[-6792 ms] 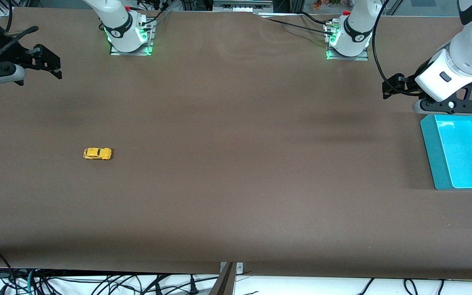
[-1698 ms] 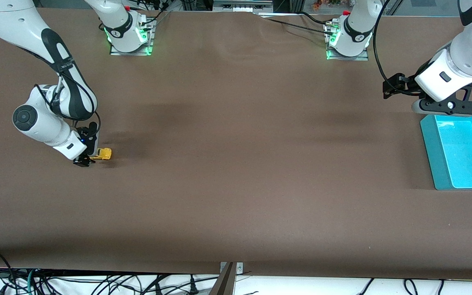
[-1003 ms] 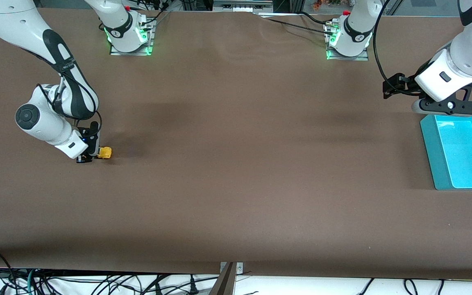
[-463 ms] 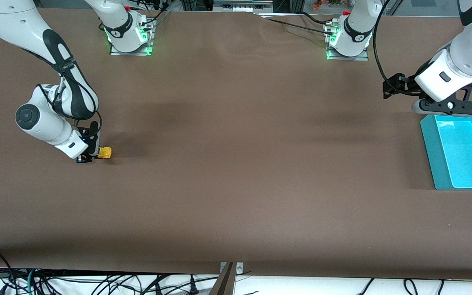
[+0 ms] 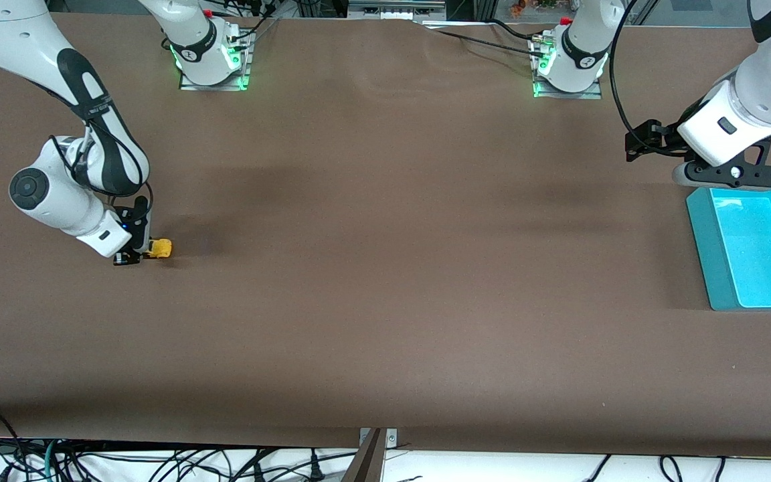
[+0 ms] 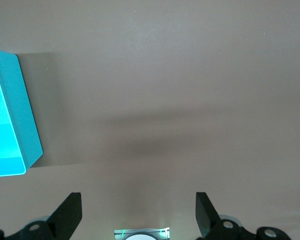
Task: Wind and store yellow beetle car
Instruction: 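Pull the car backward along the table with the right gripper, then release the car and lift the right gripper while the left gripper moves out, then move the left gripper over the rolled car and lower around it, then close the left gripper on the car and lift it, then carry the car into the teal bin and open the left gripper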
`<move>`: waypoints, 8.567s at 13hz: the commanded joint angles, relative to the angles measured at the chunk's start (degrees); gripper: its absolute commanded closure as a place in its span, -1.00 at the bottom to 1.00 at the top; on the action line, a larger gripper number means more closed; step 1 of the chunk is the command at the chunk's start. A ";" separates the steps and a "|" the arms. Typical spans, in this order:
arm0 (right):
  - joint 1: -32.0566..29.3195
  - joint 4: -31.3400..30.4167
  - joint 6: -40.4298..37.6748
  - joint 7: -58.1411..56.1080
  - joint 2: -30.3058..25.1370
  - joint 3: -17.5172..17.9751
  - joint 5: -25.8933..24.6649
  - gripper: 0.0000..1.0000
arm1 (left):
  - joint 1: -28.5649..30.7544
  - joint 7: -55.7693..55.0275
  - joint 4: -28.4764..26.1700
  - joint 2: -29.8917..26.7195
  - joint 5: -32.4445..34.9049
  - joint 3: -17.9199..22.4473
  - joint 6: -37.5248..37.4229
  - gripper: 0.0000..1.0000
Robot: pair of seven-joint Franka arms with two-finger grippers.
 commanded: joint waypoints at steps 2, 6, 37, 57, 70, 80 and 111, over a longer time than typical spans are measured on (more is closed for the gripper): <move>-3.55 -0.71 0.82 -5.06 1.63 0.55 0.09 0.62 | 0.37 1.14 2.06 1.05 -0.91 0.02 -1.44 -1.00; -7.07 -0.53 0.82 -8.93 2.43 0.55 0.09 0.62 | 0.37 1.14 2.06 1.05 -0.91 0.02 -1.44 -1.00; -3.57 20.47 -46.63 55.97 -24.01 14.88 -0.81 -1.00 | 2.90 13.06 -0.58 3.24 -1.09 0.02 -0.21 -1.00; 8.57 23.72 -58.33 96.27 -31.76 5.47 5.19 -1.00 | -1.46 43.68 -8.66 20.19 -0.39 -20.90 23.33 -1.00; 8.48 23.55 -58.33 96.27 -31.94 5.56 3.69 -1.00 | -13.95 34.48 -16.02 33.04 16.21 -20.37 57.85 -1.00; 8.48 23.37 -58.42 96.36 -32.03 5.65 3.60 -1.00 | -16.51 19.17 -17.89 36.64 29.39 -20.28 64.57 -1.00; 8.48 23.11 -58.59 96.44 -32.11 5.73 3.60 -1.00 | 43.50 86.02 5.49 27.76 23.04 -26.52 4.89 0.76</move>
